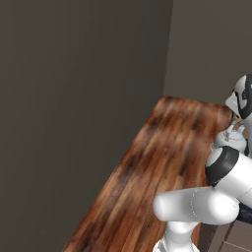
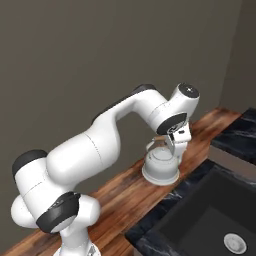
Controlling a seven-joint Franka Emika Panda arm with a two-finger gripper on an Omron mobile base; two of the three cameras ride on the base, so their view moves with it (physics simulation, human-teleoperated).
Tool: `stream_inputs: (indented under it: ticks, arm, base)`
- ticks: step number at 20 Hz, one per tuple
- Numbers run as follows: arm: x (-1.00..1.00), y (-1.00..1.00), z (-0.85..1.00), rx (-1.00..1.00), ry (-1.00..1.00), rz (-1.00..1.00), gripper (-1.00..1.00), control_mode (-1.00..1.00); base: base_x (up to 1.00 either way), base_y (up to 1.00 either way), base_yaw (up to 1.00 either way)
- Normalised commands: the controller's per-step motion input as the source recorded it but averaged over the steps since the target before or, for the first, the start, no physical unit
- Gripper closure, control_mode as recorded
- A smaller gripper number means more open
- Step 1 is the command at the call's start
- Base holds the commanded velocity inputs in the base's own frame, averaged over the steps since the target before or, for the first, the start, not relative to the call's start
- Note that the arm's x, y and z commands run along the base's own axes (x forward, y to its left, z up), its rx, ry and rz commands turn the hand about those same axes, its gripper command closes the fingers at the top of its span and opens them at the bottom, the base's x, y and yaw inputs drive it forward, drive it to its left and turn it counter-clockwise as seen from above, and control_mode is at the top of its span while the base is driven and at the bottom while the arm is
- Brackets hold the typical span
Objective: The kettle is done boiling. Turn off the stove, then wait for 300 timesteps before moving the kettle to the dining table.
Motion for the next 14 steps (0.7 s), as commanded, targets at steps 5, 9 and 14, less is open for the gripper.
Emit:
stream_inputs:
  ticks: [5,9,14]
  arm:
    - [0.00,0.00,0.00,0.00,0.00,0.00,1.00,1.00]
    - [0.00,0.00,0.00,0.00,0.00,0.00,1.00,1.00]
    - [0.00,0.00,0.00,0.00,0.00,0.00,1.00,1.00]
  base:
    - [-0.03,0.00,-0.45]
    - [0.00,0.04,-0.36]
    - [0.03,0.23,-0.27]
